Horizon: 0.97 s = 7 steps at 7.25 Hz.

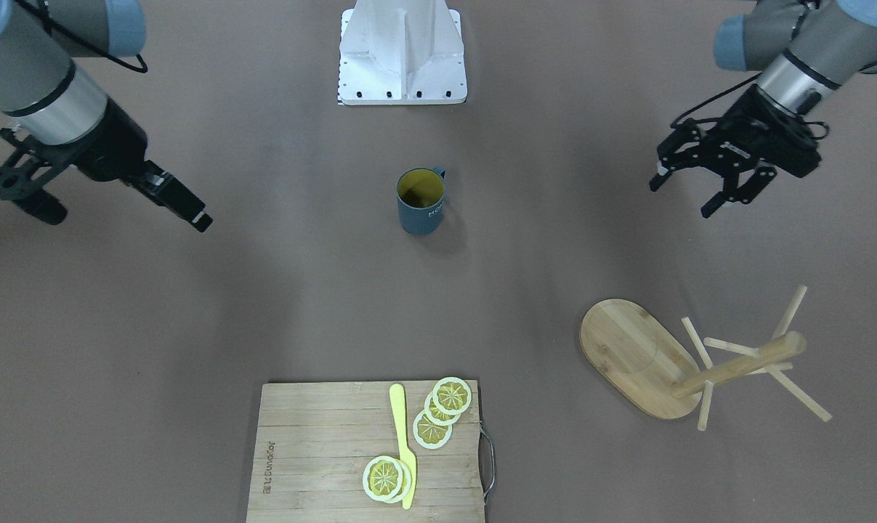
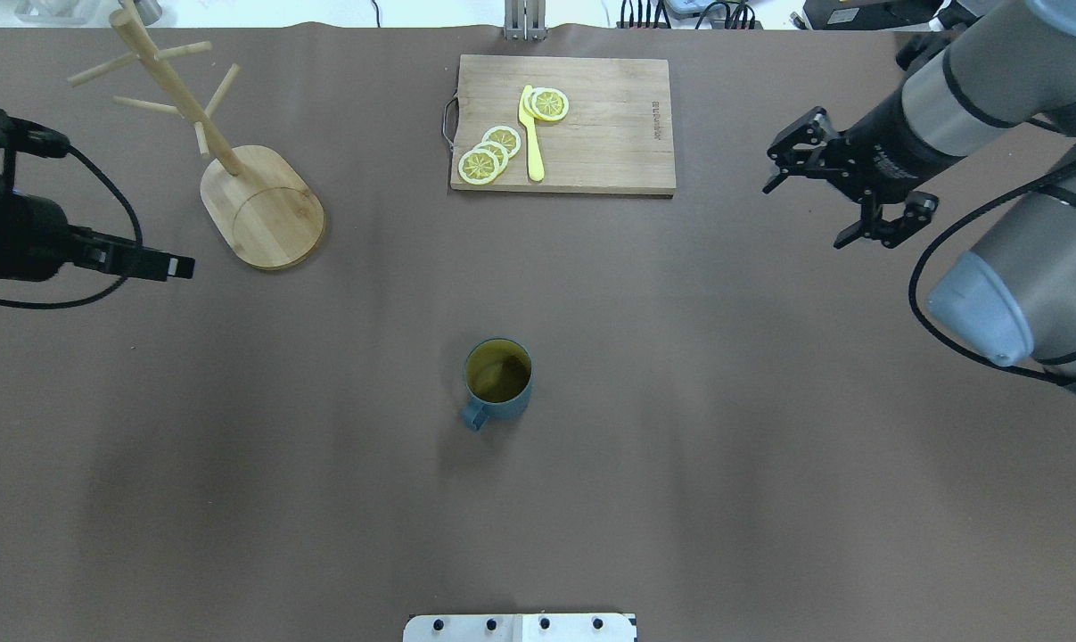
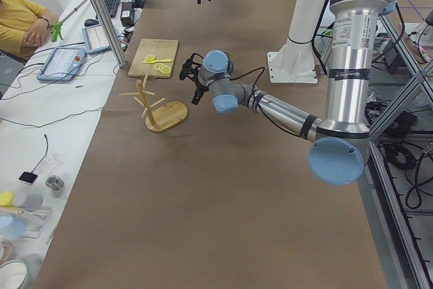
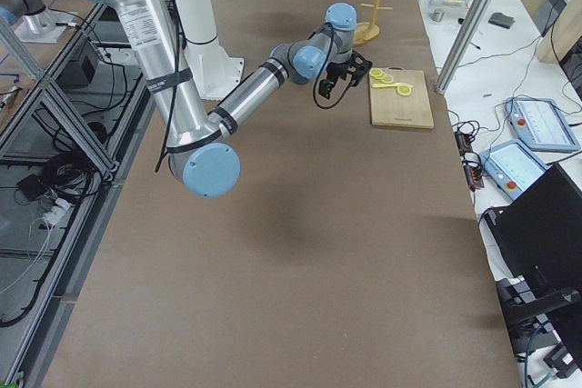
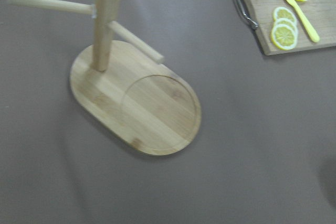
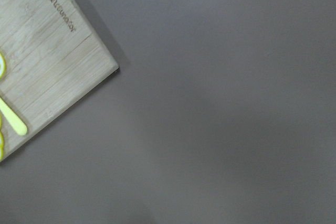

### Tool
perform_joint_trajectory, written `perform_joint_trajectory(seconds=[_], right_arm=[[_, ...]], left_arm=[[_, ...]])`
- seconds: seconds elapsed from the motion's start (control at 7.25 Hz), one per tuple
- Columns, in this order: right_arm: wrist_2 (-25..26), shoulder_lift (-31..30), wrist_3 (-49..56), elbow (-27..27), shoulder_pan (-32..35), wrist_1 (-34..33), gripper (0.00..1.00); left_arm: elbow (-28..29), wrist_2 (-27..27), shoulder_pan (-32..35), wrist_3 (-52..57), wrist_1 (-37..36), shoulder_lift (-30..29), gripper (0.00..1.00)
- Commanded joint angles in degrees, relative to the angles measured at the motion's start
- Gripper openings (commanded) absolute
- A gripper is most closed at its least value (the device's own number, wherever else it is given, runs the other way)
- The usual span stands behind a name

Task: Hang cup on storage rack
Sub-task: 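Open the right gripper and withdraw it while the left arm approaches the mug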

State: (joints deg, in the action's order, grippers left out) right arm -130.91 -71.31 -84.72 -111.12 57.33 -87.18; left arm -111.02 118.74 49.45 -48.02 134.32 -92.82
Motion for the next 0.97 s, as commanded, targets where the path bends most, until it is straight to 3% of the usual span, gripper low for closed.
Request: perform_joint_trajectory(seconds=[0.0, 0.14, 0.28, 0.41, 0.55, 0.69, 0.83], right_arm=[[0.0, -7.2, 19.8, 1.5, 6.5, -0.1, 1.0], [0.0, -7.4, 27.1, 5.9, 9.7, 0.1, 1.0], [-0.1, -7.2, 35.3, 10.4, 12.8, 0.6, 1.0], [0.2, -7.0, 42.0, 13.2, 14.9, 0.4, 1.0], [0.4, -6.8, 44.3, 15.8, 15.8, 0.9, 1.0], [0.1, -6.4, 44.5, 16.1, 15.9, 0.9, 1.0], [0.0, -6.3, 44.5, 16.2, 15.9, 0.9, 1.0]], left_arm=[[-1.7, -14.1, -13.3, -2.4, 0.4, -5.6, 0.97], [-2.3, -27.5, -23.7, -4.6, 0.5, -6.0, 0.98], [-2.2, -44.7, -34.1, -4.4, 0.4, -6.8, 0.97], [-1.6, -48.4, -38.2, -4.4, 0.6, -7.5, 0.97], [-0.2, -48.6, -39.3, -4.4, 1.3, -8.1, 0.97], [3.3, -50.7, -40.6, -3.7, 6.0, -9.0, 0.97], [6.6, -57.5, -43.7, 0.4, 14.2, -9.2, 0.97]])
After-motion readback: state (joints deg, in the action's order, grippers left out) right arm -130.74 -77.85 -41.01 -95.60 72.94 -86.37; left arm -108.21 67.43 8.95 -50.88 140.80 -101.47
